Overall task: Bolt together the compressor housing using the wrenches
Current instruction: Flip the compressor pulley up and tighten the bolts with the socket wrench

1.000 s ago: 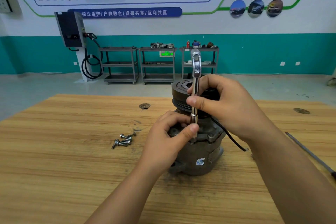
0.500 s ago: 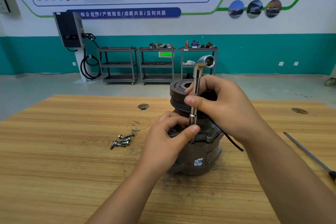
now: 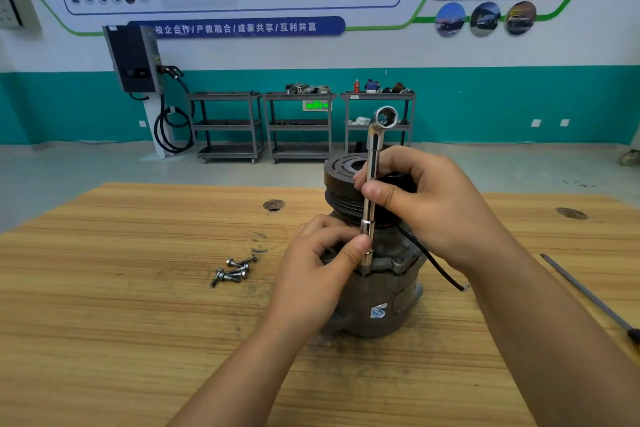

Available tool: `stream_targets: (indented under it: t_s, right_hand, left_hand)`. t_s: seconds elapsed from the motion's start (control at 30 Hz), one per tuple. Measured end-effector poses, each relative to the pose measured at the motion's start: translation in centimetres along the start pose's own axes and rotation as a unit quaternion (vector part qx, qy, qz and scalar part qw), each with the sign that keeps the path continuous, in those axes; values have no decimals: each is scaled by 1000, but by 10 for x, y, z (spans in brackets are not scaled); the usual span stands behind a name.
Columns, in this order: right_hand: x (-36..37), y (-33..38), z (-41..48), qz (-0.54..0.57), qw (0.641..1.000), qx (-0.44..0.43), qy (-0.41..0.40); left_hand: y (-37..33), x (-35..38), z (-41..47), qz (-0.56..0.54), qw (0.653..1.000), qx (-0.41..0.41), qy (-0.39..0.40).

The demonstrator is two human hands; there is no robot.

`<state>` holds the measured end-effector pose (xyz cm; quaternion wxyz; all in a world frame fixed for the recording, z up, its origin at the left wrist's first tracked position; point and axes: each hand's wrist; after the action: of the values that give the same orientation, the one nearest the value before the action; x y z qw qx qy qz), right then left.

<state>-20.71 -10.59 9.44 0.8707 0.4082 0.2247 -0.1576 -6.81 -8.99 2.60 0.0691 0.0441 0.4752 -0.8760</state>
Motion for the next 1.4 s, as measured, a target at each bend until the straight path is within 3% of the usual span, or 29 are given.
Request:
stream_targets:
  t_s: [0.13, 0.2, 0.3, 0.47, 0.73, 0.93, 1.13, 1.4]
  right_hand:
    - [0, 2, 1, -9, 1000, 11, -8]
    - [0, 2, 1, -12, 1000, 12, -5]
    - [0, 3, 1, -5, 1000, 13, 10]
    - [-3, 2, 2, 15, 1000, 16, 19]
    - [-4, 0, 2, 26, 999, 12, 22]
    - [-4, -4, 2, 39, 999, 17, 11]
    - [-6, -5, 4, 47, 998, -11, 37]
    - [-7, -8, 3, 63, 998, 9, 16]
  left_hand:
    - [-12, -1, -3, 94, 980, 136, -110]
    - [-29, -2, 4, 80, 962, 197, -170]
    - [-64, 1, 23, 33, 957, 225, -182]
    - [-91, 7, 45, 129, 931, 269, -209]
    - [-92, 11, 44, 150, 940, 220, -214]
    - [-80, -1, 47, -95, 980, 96, -144]
    - [-79, 4, 54, -269, 960, -15, -73]
    - [-93, 2, 77, -235, 963, -133, 18]
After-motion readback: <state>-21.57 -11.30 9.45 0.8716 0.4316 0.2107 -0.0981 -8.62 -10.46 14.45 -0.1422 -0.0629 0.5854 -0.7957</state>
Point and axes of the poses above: each hand's wrist, its own z-axis towards the middle knuckle, its own x-axis out of the palm, y = z × x, and after that the axes turned 6 degrees about -z, right-handed
